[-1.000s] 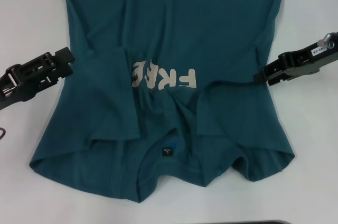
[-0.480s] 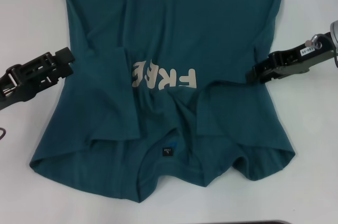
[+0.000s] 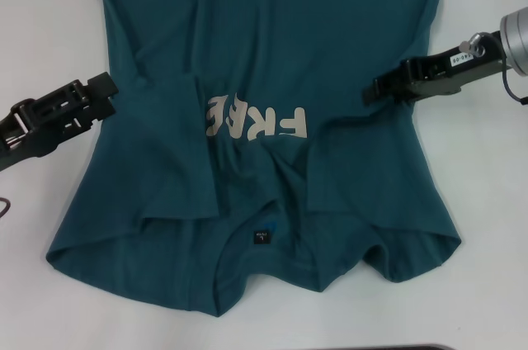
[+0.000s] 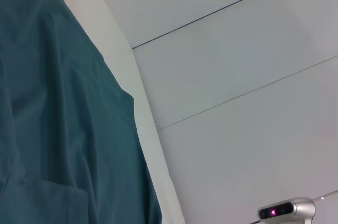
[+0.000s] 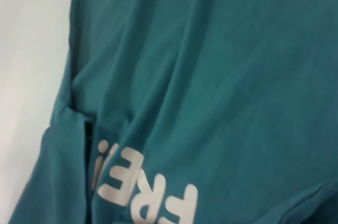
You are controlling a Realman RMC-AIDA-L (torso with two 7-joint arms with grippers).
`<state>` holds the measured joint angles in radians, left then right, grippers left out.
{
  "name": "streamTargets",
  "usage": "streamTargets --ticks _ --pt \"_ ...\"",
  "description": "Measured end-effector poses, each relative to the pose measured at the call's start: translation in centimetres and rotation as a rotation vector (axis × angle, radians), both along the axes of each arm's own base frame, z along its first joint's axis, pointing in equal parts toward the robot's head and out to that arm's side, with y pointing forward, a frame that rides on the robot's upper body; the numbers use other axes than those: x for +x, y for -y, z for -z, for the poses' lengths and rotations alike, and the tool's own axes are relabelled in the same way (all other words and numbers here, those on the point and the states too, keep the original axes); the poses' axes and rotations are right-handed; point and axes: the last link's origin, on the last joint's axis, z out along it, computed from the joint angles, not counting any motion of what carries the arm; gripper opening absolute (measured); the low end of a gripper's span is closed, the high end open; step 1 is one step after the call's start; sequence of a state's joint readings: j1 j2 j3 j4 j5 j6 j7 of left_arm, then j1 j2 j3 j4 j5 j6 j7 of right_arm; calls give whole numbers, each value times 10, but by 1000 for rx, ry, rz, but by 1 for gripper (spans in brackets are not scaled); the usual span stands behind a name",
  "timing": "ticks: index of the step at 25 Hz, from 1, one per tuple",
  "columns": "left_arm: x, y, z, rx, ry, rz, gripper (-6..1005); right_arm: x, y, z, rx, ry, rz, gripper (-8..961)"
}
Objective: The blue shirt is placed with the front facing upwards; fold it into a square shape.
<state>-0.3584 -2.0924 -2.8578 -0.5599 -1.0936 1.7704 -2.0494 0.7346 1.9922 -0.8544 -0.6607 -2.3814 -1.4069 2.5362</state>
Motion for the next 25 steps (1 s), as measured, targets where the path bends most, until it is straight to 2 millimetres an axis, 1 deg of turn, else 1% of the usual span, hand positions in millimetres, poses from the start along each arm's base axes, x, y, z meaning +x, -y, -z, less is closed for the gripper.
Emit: streamTargets --ticks 6,8,16,21,25 --pt "0 0 0 0 0 0 751 -9 -4 -3 61 -109 -44 481" --pt "0 0 0 0 0 0 750 -9 -4 -5 69 -123 -55 481" --pt "0 1 0 7 -11 18 751 -3 2 -12 80 -144 -96 482" --pt "2 4 -1 50 -22 67 750 2 6 -23 147 -242 -83 482" --pt "3 7 -4 48 -17 82 750 4 13 -34 129 -309 -90 483"
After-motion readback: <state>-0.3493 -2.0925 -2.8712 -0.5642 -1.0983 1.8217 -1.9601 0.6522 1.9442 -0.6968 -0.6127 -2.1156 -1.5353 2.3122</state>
